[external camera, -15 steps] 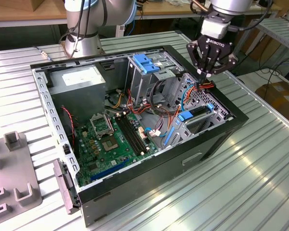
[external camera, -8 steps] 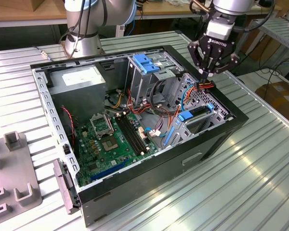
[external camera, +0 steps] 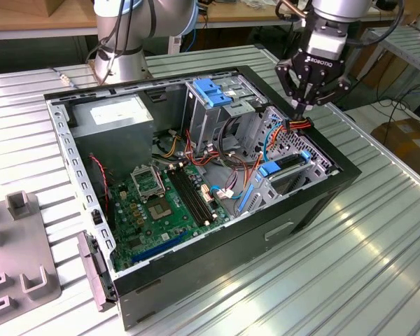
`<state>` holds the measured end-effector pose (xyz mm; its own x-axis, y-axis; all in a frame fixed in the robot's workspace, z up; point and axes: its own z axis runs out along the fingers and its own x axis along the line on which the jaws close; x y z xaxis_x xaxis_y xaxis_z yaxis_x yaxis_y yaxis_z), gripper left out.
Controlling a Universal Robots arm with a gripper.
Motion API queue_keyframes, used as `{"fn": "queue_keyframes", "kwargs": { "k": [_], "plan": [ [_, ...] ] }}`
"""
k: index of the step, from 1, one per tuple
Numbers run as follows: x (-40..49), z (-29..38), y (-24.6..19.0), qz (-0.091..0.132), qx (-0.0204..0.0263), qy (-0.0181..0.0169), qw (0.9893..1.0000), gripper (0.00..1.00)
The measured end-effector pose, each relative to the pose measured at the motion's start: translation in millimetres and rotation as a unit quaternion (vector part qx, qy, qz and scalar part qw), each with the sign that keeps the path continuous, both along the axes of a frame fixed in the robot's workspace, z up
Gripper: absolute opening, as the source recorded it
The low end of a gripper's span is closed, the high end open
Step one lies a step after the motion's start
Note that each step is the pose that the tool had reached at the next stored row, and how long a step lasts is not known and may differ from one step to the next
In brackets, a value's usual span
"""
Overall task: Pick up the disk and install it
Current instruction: 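Insert the first disk wire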
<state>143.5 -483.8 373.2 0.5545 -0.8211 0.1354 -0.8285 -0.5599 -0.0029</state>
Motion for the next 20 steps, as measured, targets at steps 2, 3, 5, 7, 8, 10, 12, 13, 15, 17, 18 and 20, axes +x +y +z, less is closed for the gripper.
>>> {"fn": "queue_keyframes", "kwargs": {
  "k": [2, 3, 5, 7, 8, 10, 12, 13, 15, 17, 18, 20],
  "plan": [
    [1.7, -0.1, 0.0, 0.016, 0.0000, 0.0000, 0.9999, 0.11],
    [2.0, -0.1, 0.0, 0.021, 0.0000, 0.0000, 0.9998, 0.11],
    [2.7, -0.3, 0.0, 0.032, 0.0000, 0.0000, 0.9995, 0.11],
    [3.5, -0.4, 0.0, 0.046, -0.0001, 0.0000, 0.9990, 0.11],
    [3.8, -0.5, 0.0, 0.053, -0.0001, 0.0000, 0.9986, 0.11],
    [4.3, -0.6, 0.0, 0.064, -0.0002, 0.0000, 0.9979, 0.11],
    [5.0, -0.7, 0.0, 0.080, -0.0007, 0.0000, 0.9968, 0.11],
    [5.6, -0.9, 0.0, 0.094, -0.0014, 0.0001, 0.9956, 0.11],
    [6.4, -1.2, 0.0, 0.116, -0.0024, 0.0001, 0.9932, 0.17],
    [7.0, -1.2, 0.0, 0.138, -0.0027, 0.0001, 0.9904, 0.24],
    [7.3, -1.2, 0.0, 0.148, -0.0027, 0.0001, 0.9890, 0.30],
    [7.6, -1.3, 0.0, 0.165, -0.0027, 0.0001, 0.9863, 0.30]
  ]
}}
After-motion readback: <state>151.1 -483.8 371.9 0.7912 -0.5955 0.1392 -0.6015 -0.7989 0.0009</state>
